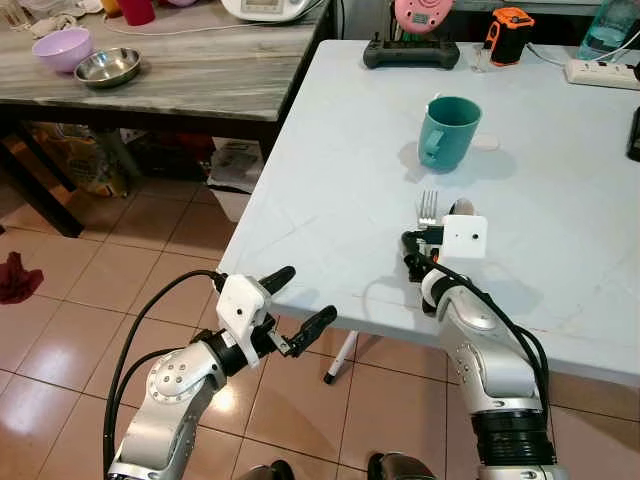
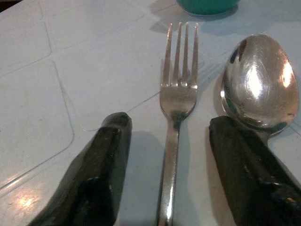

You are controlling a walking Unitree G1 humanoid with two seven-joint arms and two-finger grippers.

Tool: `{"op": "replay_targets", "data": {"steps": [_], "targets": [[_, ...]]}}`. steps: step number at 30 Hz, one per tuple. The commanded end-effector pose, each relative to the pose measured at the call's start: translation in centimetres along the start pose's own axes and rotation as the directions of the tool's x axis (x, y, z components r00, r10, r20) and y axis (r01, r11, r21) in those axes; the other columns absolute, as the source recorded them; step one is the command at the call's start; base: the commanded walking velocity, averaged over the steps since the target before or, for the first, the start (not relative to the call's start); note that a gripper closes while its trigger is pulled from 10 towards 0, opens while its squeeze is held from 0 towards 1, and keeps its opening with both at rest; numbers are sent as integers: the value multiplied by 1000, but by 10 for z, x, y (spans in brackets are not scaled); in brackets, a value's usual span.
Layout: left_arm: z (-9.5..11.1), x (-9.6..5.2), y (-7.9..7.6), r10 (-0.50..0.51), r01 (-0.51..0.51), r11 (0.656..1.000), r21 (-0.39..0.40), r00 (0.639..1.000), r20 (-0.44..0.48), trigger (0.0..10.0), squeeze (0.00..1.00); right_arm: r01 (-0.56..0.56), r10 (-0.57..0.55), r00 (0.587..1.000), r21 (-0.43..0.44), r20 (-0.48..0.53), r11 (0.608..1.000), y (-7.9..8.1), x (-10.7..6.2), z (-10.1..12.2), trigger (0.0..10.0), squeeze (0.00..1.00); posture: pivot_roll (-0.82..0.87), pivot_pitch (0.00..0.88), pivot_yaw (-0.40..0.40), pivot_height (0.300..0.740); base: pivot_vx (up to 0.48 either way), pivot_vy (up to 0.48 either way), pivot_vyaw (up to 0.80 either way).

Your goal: Setting the table

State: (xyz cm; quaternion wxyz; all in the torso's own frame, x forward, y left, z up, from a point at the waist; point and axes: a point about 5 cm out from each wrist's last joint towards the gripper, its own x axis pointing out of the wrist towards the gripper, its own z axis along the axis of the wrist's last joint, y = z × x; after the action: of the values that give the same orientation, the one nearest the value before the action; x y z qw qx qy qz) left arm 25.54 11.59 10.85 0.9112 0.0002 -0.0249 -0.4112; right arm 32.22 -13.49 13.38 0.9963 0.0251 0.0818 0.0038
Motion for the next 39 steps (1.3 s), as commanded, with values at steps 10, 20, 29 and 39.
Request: {"op": "replay_targets", "data": {"steps": [10, 20, 29, 39], "targets": [[-2, -2, -2, -53, 53, 999, 12, 998, -22, 10000, 0, -8, 14, 993, 50, -119, 999, -7, 3, -14, 0, 0, -241, 174, 77, 740, 0, 0, 0], [-2, -1, -5, -64, 65, 998, 12, 998, -19, 10000, 0, -37, 47, 987, 70, -155, 997, -8, 6, -16, 0, 0, -237, 176, 74, 740, 0, 0, 0], [-2, -1, -7, -71, 71, 997, 12, 997, -20, 10000, 0, -38, 55, 981, 94, -186, 995, -9, 5, -25, 0, 0, -235, 176, 74, 740, 0, 0, 0], [-1, -1, -7, -72, 72, 997, 17, 997, -19, 10000, 0, -3, 29, 982, 140, -186, 990, -10, 3, -27, 0, 0, -235, 174, 74, 740, 0, 0, 0]]}}
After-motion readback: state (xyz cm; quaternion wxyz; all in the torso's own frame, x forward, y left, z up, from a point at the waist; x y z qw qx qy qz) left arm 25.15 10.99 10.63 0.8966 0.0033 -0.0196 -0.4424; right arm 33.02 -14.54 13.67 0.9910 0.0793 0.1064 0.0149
